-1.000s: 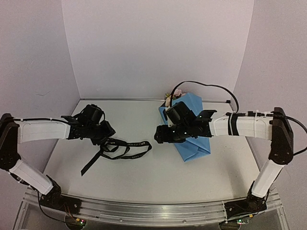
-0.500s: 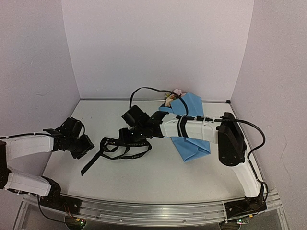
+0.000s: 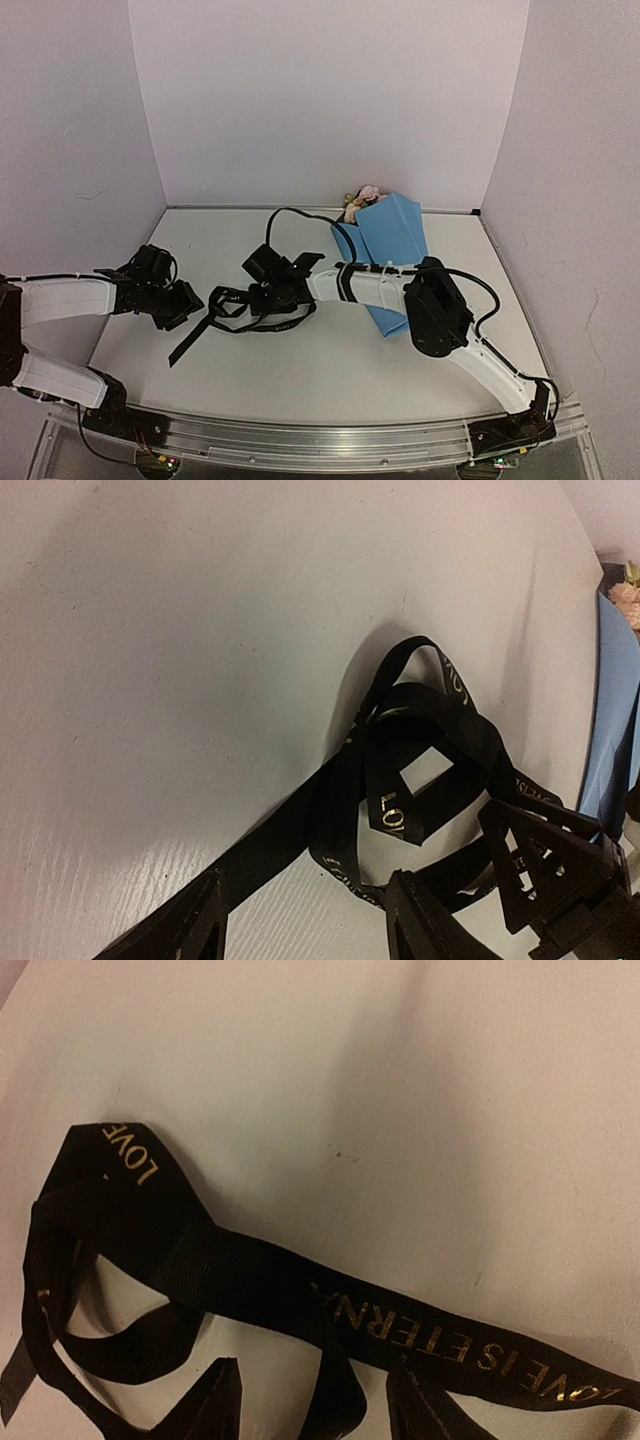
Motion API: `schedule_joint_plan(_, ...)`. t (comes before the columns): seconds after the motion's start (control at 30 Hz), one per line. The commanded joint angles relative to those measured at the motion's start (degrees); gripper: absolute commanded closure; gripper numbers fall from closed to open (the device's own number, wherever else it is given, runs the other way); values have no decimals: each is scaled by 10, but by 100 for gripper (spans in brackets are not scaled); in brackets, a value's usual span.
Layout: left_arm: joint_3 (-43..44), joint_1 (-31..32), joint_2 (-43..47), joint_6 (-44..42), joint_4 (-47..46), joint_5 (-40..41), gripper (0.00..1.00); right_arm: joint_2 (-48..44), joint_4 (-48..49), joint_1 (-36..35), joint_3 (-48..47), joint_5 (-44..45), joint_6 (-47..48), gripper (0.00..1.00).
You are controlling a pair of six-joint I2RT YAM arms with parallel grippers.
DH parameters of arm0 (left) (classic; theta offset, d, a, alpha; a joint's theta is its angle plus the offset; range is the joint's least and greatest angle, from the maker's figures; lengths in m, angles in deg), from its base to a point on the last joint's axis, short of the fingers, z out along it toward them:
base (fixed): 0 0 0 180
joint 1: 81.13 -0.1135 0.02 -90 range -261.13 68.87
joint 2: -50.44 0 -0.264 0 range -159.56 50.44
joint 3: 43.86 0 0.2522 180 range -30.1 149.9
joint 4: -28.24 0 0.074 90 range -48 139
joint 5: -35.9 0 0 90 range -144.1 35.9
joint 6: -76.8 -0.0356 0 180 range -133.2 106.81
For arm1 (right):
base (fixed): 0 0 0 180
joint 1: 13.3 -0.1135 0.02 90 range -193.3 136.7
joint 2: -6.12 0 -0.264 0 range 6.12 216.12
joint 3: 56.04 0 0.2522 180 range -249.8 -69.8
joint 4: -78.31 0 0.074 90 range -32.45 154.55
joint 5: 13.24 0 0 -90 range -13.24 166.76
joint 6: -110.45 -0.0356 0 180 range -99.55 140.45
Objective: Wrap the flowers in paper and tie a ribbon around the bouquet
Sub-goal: Pick up the right side of the ribbon from the center of the board, then straighten the ribbon at the center of the board.
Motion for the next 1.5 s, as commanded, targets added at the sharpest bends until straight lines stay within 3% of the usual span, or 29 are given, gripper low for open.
schedule_joint_plan(0.0, 26, -7, -11, -25, -30, -21, 44, 18, -9, 1, -35, 18, -2, 58)
schedule_joint_plan(0.17, 41, -9, -25, -44, -40, -38, 44, -18, -11, 1, -29, 25, 10, 93)
schedule_joint_plan(0.23, 47, -11, -32, -52, -49, -51, 44, -45, -11, 2, -23, 26, 25, 100)
schedule_joint_plan(0.6, 60, -17, -48, -81, -109, -106, 48, -201, -13, 4, 4, 47, 112, 100)
schedule_joint_plan(0.73, 59, -19, -38, -70, -122, -111, 48, -246, -28, 4, 20, 97, 133, 100)
schedule_joint_plan(0.97, 73, -20, -33, -37, -83, -79, 49, -390, -39, 42, 171, 201, 130, 100)
schedule_joint_plan(1.17, 52, -20, -26, -3, -79, -94, 52, -496, -39, 116, 308, 200, 100, 100)
schedule_joint_plan(1.47, 33, -19, -55, 54, -69, -103, 49, -586, -41, 161, 353, 233, 99, 100)
